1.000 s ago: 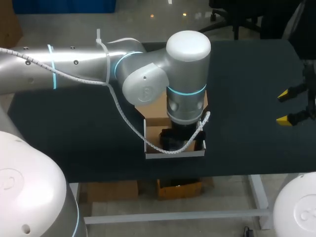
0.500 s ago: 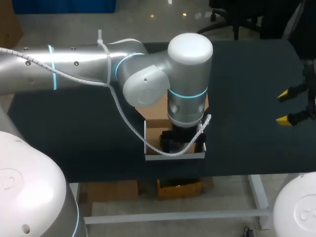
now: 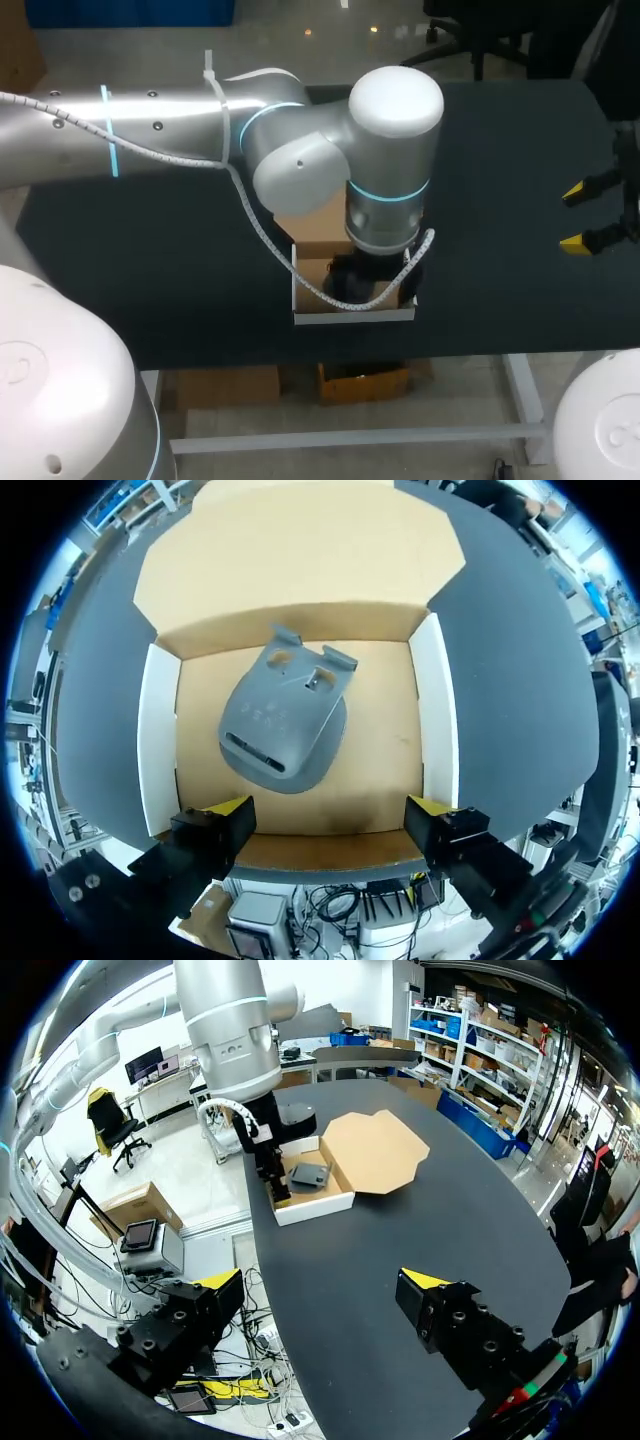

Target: Assemble the packaging by folding the flat box into shape, placing the metal phone stand inside, and closing the box properly

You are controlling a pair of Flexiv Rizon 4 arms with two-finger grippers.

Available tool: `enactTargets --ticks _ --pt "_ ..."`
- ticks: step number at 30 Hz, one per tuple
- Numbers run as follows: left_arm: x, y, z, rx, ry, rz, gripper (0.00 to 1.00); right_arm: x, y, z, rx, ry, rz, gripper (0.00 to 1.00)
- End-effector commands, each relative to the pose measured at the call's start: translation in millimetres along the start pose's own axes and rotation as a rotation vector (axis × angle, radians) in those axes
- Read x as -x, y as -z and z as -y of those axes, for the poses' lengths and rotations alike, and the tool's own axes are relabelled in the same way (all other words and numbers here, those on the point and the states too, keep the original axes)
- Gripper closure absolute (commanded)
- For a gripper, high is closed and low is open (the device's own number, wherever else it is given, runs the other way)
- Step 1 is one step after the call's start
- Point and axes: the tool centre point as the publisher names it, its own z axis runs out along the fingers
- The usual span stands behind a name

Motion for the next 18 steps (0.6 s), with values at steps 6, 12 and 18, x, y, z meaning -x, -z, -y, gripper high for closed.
enactTargets --ticks 6,12,18 --pt "20.5 46.6 -1.4 -0.11 -0.078 -0.052 0.0 -1.1 1.4 -0.2 0.0 0.0 0.0 0.0" --pt "36.8 62.9 9.1 -0.157 -0.158 -0.106 0.0 -1.1 1.4 -0.2 0.0 0.0 0.0 0.0" --pt "56.1 76.5 22.9 -0.197 -0.229 -0.136 0.0 -1.1 1.4 -0.2 0.0 0.0 0.0 0.0"
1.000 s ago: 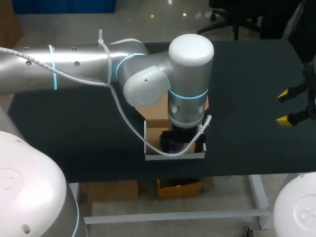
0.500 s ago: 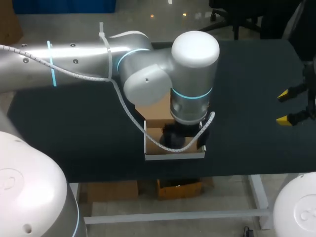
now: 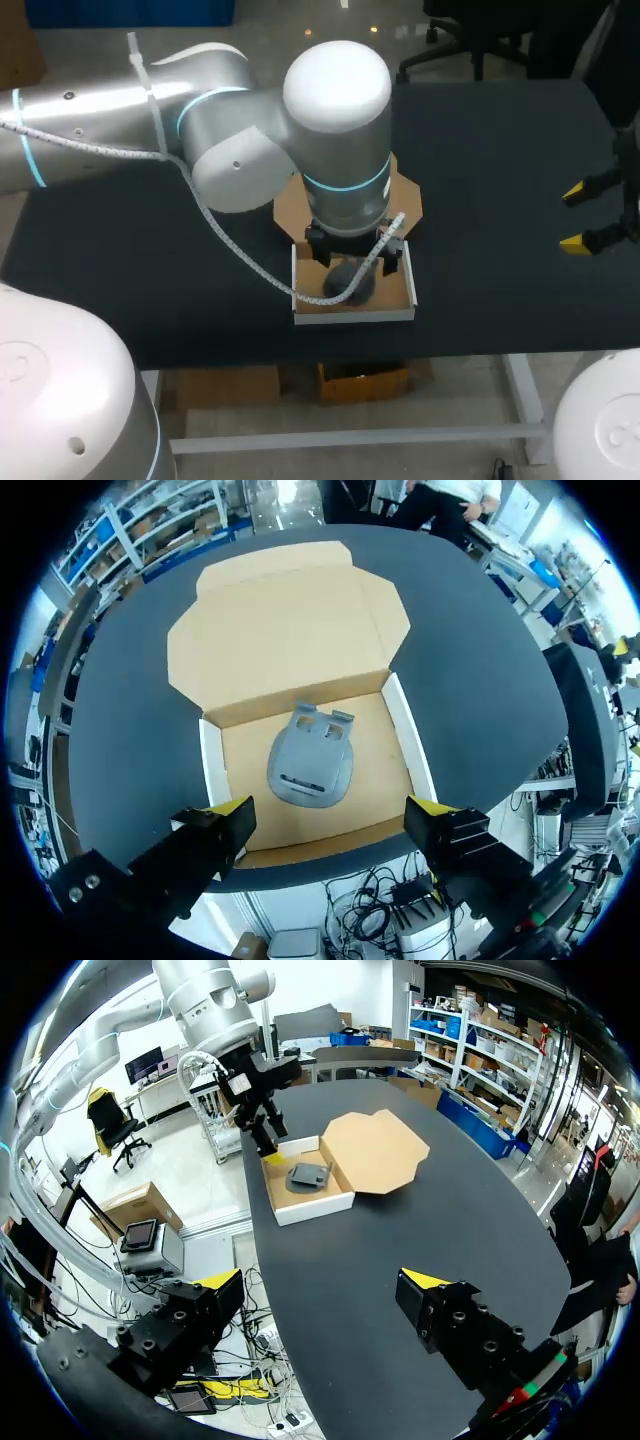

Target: Assemble the packaging by folding the flat box into shape, placing the metal phone stand inside, and closing the box properly

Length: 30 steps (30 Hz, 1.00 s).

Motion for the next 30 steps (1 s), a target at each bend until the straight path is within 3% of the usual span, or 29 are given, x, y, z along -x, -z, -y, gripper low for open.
enactTargets --ticks 1,12,16,30 --pt "30.3 14.3 1.0 -0.035 -0.026 -0.063 0.0 -1.1 1.4 -0.2 0.0 0.0 0.0 0.0" --pt "75.9 18.3 21.7 -0.07 -0.121 -0.127 0.0 -1.1 1.4 -0.2 0.0 0.0 0.0 0.0" --pt "90.7 24.7 27.2 -0.098 -0.199 -0.167 0.0 -1.1 1.4 -0.2 0.0 0.0 0.0 0.0" --pt "90.7 24.7 27.2 -0.098 -0.199 -0.167 0.0 -1.1 1.4 -0.2 0.0 0.0 0.0 0.0"
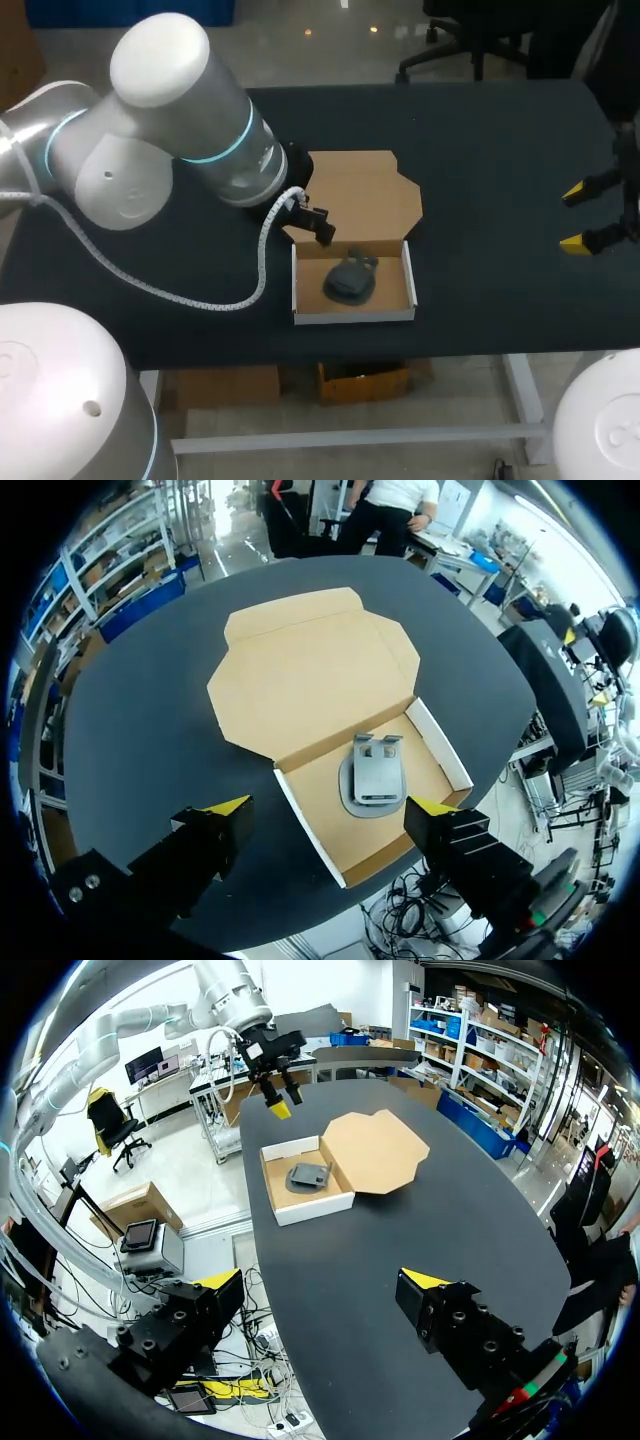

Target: Assemble the packaging by folding the flat box into shape, placing the metal phone stand inside, and closing the box properly

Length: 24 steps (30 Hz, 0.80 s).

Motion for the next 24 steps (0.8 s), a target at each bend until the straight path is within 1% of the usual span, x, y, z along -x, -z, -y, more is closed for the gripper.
enactTargets --ticks 1,5,7,11,15,16,18,22,24 --pt "0.7 -0.4 -0.5 -0.001 0.0 0.001 0.0 -1.1 1.4 -0.2 0.0 0.0 0.0 0.0" --pt "2.8 -2.1 1.3 0.001 0.002 -0.001 0.0 -1.1 1.4 -0.2 0.0 0.0 0.0 0.0" --pt "6.6 -3.4 4.3 -0.018 -0.011 -0.028 0.0 -1.1 1.4 -0.2 0.0 0.0 0.0 0.0" --pt "12.8 -3.6 6.2 -0.039 -0.037 -0.011 0.0 -1.1 1.4 -0.2 0.0 0.0 0.0 0.0" --pt "24.3 -3.5 8.4 -0.054 -0.042 -0.014 0.0 -1.1 1.4 -0.2 0.0 0.0 0.0 0.0" --pt "27.5 -3.5 8.9 -0.06 -0.052 -0.033 0.0 -1.1 1.4 -0.2 0.0 0.0 0.0 0.0" --pt "32.6 -4.1 10.1 -0.065 -0.052 -0.03 0.0 -1.1 1.4 -0.2 0.0 0.0 0.0 0.0" --pt "45.5 -6.5 13.8 -0.078 -0.067 -0.056 0.0 -1.1 1.4 -0.2 0.0 0.0 0.0 0.0" --pt "52.2 -7.8 15.5 -0.087 -0.071 -0.057 0.0 -1.1 1.4 -0.2 0.0 0.0 0.0 0.0"
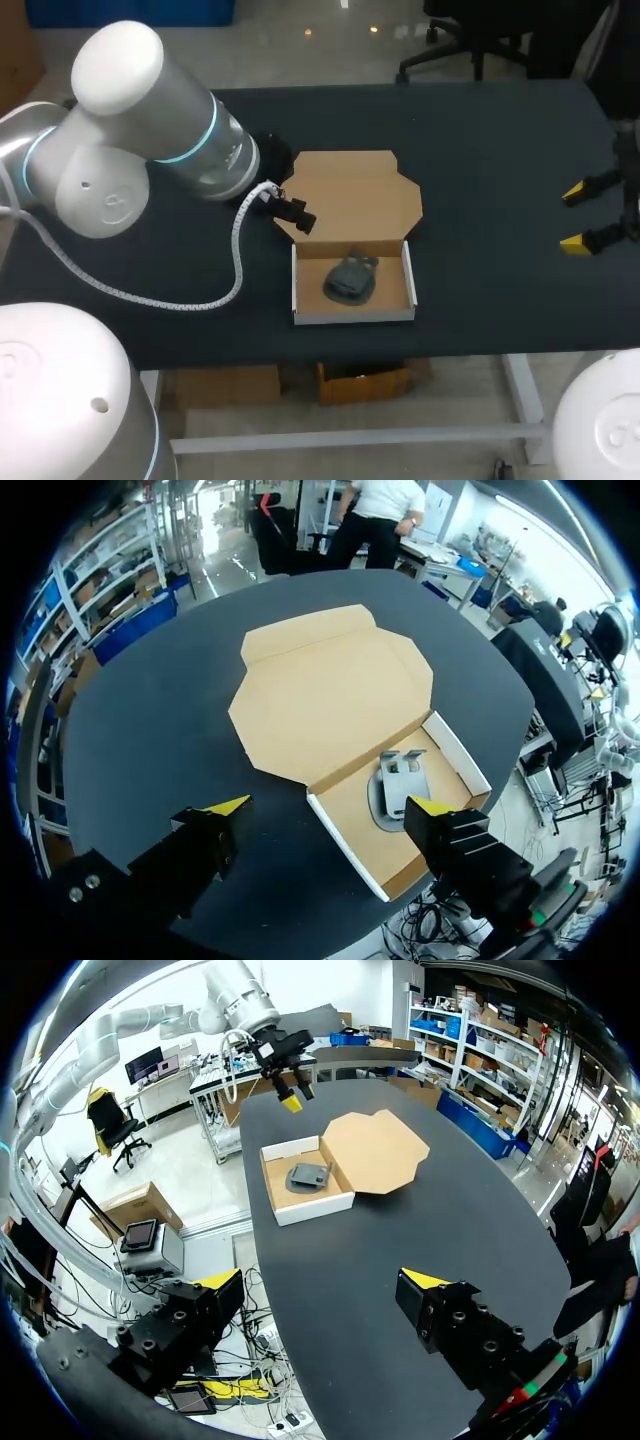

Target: Assemble the packaging by folding the flat box into shape, placing the metal phone stand inside, and closing the box properly

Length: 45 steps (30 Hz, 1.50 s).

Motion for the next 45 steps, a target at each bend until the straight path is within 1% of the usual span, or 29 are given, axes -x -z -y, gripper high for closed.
enactTargets --ticks 1,8,11,12,14,15,16,18,21,25,27,38,39,45 --pt "16.9 -2.9 -2.2 -0.018 -0.003 -0.029 0.0 -1.1 1.4 -0.2 0.0 0.0 0.0 0.0" --pt "35.8 -9.5 1.7 -0.029 -0.018 -0.062 0.0 -1.1 1.4 -0.2 0.0 0.0 0.0 0.0" --pt "43.0 -12.3 4.3 -0.036 -0.037 -0.083 0.0 -1.1 1.4 -0.2 0.0 0.0 0.0 0.0" --pt "46.5 -13.6 5.6 -0.036 -0.038 -0.102 0.0 -1.1 1.4 -0.2 0.0 0.0 0.0 0.0" --pt "52.3 -16.7 8.5 -0.043 -0.038 -0.101 0.0 -1.1 1.4 -0.2 0.0 0.0 0.0 0.0" --pt "55.9 -18.2 9.9 -0.047 -0.039 -0.128 0.0 -1.1 1.4 -0.2 0.0 0.0 0.0 0.0" --pt "59.2 -19.7 11.1 -0.048 -0.039 -0.126 0.0 -1.1 1.4 -0.2 0.0 0.0 0.0 0.0" --pt "64.6 -22.3 12.8 -0.051 -0.043 -0.162 0.0 -1.1 1.4 -0.2 0.0 0.0 0.0 0.0" --pt "69.9 -27.4 15.7 -0.049 -0.051 -0.188 0.0 -1.1 1.4 -0.2 0.0 0.0 0.0 0.0" --pt "74.8 -32.7 19.5 -0.055 -0.071 -0.233 0.0 -1.1 1.4 -0.2 0.0 0.0 0.0 0.0" --pt "78.2 -33.9 21.7 -0.028 -0.064 -0.244 0.0 -1.1 1.4 -0.2 0.0 0.0 0.0 0.0" --pt "78.2 -33.9 21.7 -0.028 -0.064 -0.244 0.0 -1.1 1.4 -0.2 0.0 0.0 0.0 0.0" --pt "80.8 -37.2 23.6 -0.031 -0.061 -0.262 0.0 -1.1 1.4 -0.2 0.0 0.0 0.0 0.0" --pt "88.5 -45.9 31.7 -0.062 -0.096 -0.29 0.0 -1.1 1.4 -0.2 0.0 0.0 0.0 0.0"
